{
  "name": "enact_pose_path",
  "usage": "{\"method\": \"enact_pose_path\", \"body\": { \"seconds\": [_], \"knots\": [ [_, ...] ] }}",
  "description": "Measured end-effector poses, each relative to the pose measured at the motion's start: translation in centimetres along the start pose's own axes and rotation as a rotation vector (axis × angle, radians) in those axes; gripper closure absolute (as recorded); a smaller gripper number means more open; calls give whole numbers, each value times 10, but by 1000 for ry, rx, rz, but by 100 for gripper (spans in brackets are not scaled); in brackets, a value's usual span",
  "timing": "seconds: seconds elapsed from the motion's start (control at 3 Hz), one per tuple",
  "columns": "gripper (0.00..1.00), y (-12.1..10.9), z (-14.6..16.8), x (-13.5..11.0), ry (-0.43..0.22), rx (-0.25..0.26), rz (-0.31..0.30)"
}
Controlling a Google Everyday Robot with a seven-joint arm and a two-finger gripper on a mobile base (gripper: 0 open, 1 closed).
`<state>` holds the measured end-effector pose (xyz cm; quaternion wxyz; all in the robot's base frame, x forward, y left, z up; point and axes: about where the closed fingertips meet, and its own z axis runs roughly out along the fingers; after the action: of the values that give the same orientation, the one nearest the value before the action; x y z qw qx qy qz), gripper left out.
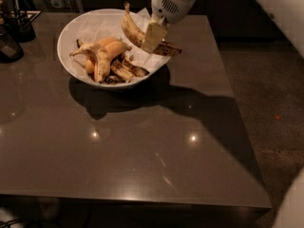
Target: Pick banana from white bowl
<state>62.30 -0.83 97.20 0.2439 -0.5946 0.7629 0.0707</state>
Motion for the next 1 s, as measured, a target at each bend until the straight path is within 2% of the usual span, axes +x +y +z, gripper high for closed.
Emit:
{"method": "enact_pose_path", "body": {
  "seconds": [0.33,0.67,1.0],
  "knots": [
    [100,15,-46,0,-93,38,-64],
    [100,14,-44,1,-80,33,-68],
    [100,45,-43,-7,-42,-10,-116]
  ]
}}
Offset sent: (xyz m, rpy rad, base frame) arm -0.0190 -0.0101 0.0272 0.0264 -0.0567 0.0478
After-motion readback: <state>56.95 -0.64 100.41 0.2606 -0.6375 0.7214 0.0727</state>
